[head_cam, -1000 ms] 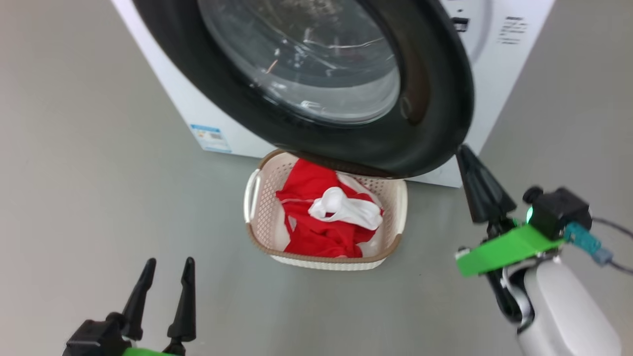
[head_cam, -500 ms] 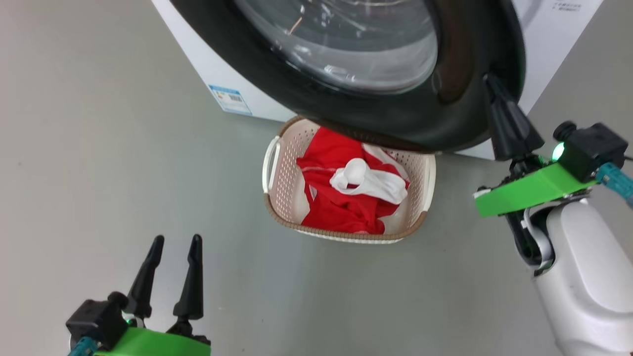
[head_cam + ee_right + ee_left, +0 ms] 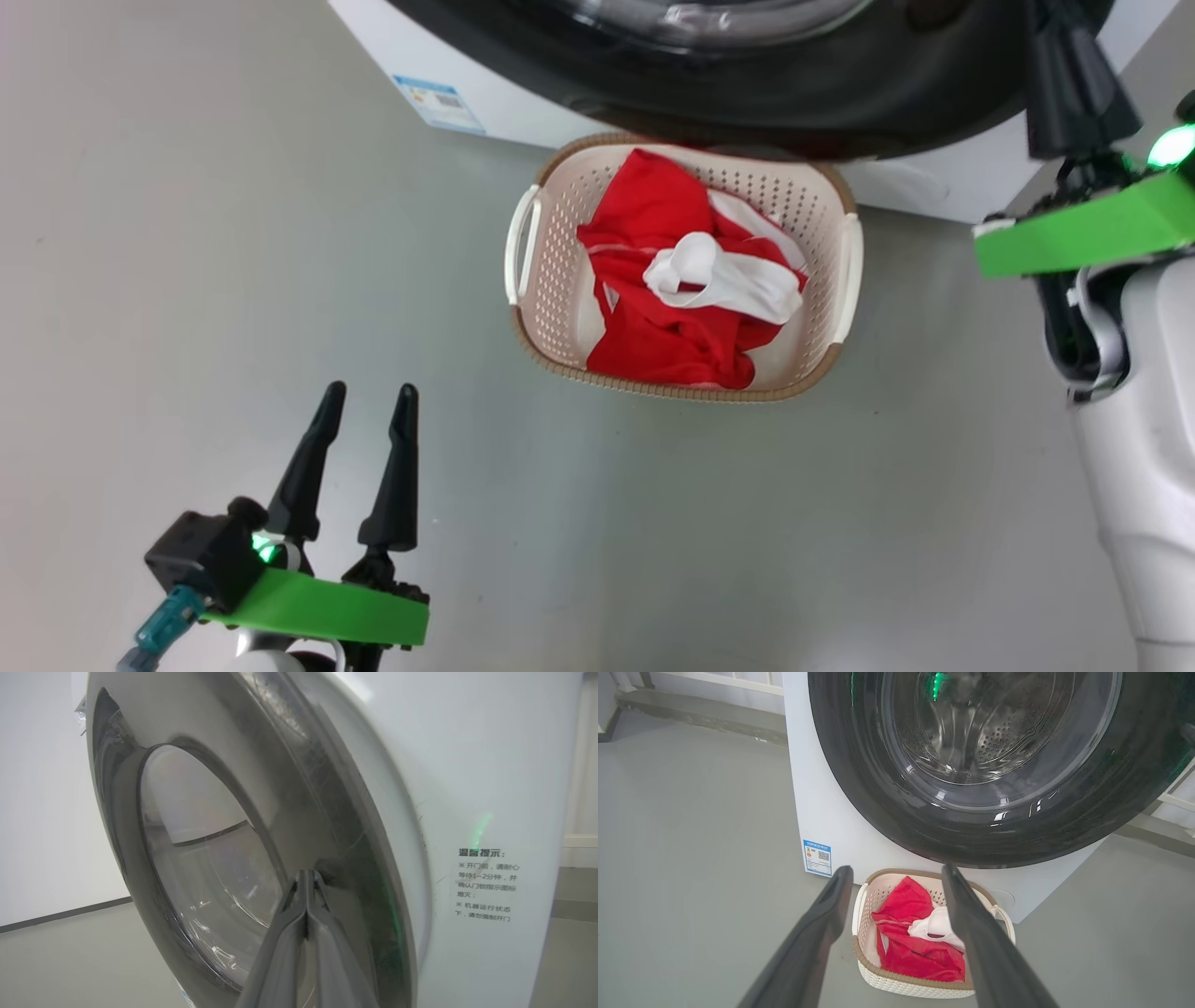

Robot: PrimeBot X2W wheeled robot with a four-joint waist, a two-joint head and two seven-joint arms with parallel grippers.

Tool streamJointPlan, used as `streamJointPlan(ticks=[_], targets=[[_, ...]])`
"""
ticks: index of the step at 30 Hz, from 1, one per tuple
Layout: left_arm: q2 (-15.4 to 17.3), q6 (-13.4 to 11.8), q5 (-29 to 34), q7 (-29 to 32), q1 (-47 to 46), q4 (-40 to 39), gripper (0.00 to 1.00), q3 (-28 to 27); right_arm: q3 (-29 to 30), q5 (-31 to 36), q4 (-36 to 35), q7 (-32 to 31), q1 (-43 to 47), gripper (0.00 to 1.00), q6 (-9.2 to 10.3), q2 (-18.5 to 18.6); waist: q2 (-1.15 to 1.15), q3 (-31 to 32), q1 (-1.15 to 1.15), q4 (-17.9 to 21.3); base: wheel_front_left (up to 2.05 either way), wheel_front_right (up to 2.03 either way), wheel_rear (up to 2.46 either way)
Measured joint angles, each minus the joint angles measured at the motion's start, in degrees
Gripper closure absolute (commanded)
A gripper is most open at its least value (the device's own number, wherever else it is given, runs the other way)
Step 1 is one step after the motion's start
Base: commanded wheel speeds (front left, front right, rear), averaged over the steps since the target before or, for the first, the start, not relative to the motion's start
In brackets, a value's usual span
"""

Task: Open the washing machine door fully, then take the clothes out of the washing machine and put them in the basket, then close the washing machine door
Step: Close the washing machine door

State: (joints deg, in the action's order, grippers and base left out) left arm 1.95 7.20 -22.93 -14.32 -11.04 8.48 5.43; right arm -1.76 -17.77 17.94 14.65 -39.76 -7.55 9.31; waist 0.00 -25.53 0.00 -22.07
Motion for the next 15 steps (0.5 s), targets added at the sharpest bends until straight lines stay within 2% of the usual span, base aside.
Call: streamJointPlan(ticks=[15], targets=[[-0.1,0.3,-0.8,0.0,-1.2,-0.3,0.0,1.4,4.9,0.4,0.8,0.1,-7.3,1.0,-0.08,-0.3,0.0,-3.3,0.0,-2.6,0.0,0.0,0.0]])
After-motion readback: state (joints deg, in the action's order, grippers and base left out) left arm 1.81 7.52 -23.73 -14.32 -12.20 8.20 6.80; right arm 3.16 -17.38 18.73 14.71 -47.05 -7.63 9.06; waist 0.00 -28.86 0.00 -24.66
